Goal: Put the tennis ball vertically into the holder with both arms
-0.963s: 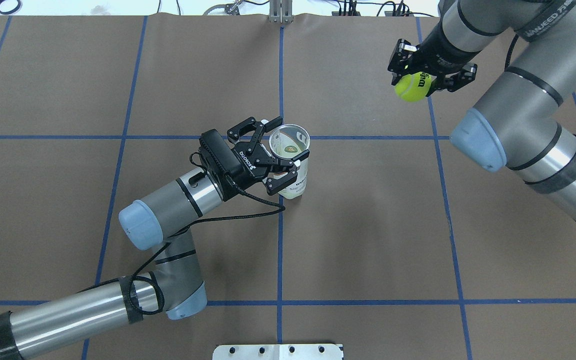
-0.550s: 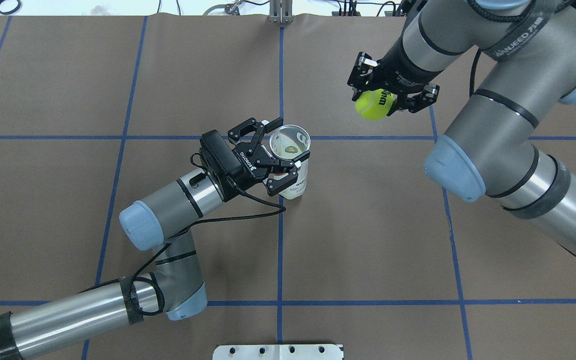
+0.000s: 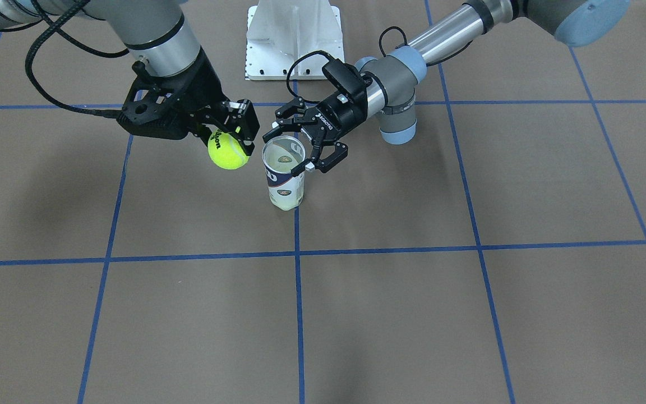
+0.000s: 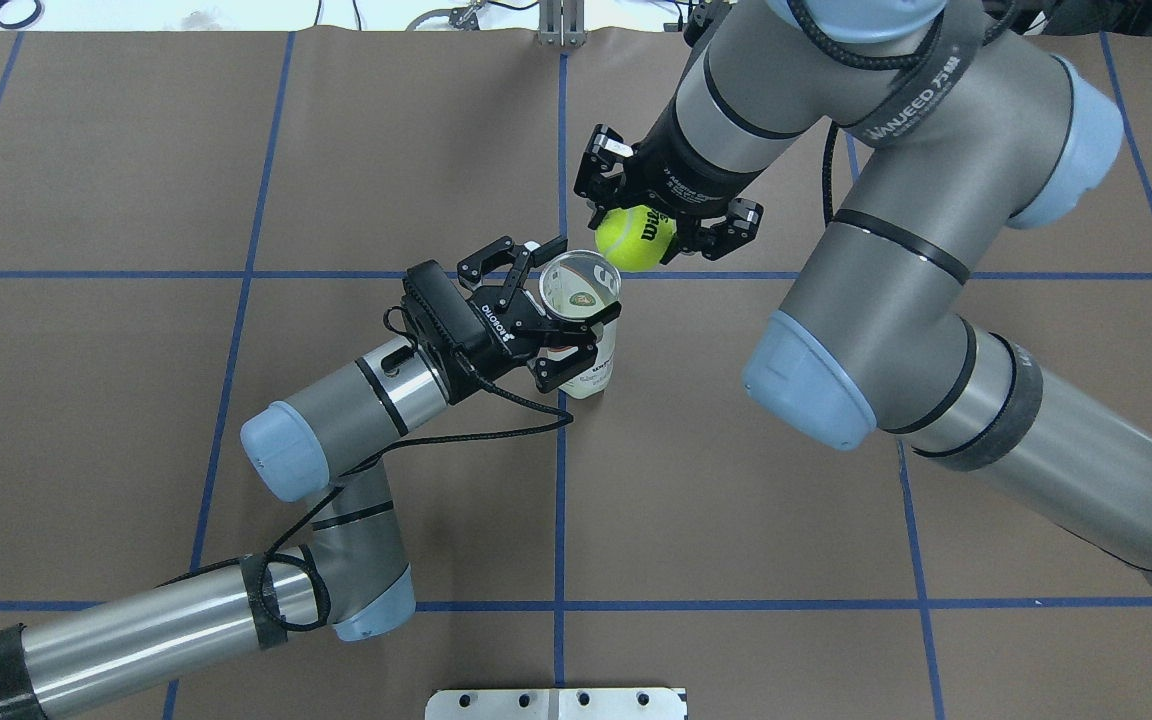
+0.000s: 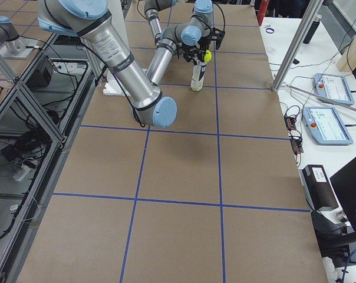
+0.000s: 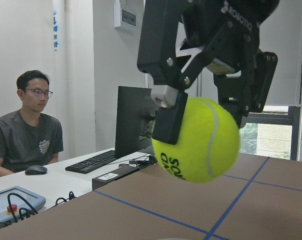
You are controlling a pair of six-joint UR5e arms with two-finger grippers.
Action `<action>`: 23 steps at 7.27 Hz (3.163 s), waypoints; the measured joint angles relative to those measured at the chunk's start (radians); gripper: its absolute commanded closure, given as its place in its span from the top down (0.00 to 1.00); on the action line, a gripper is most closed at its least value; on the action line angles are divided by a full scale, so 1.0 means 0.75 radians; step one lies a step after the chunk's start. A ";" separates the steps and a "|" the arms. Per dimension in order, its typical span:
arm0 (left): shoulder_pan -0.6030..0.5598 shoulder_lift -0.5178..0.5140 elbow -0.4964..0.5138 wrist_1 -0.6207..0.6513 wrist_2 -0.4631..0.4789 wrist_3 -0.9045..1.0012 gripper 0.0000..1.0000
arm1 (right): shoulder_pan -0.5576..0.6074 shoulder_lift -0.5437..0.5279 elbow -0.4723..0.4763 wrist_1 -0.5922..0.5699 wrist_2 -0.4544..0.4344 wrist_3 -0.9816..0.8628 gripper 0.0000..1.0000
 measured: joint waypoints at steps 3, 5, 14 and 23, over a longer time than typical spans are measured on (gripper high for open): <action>0.001 0.000 0.000 0.000 0.000 0.000 0.90 | -0.049 0.053 -0.051 0.000 -0.034 0.014 0.10; 0.000 0.001 0.000 -0.001 0.000 0.000 0.90 | -0.064 0.058 -0.053 -0.002 -0.039 0.015 0.99; -0.001 0.053 -0.116 -0.001 0.013 -0.002 0.98 | -0.008 -0.014 -0.005 -0.005 -0.038 -0.004 1.00; -0.419 0.655 -0.349 0.314 0.068 -0.495 0.97 | 0.401 -0.528 0.021 0.008 0.040 -0.886 1.00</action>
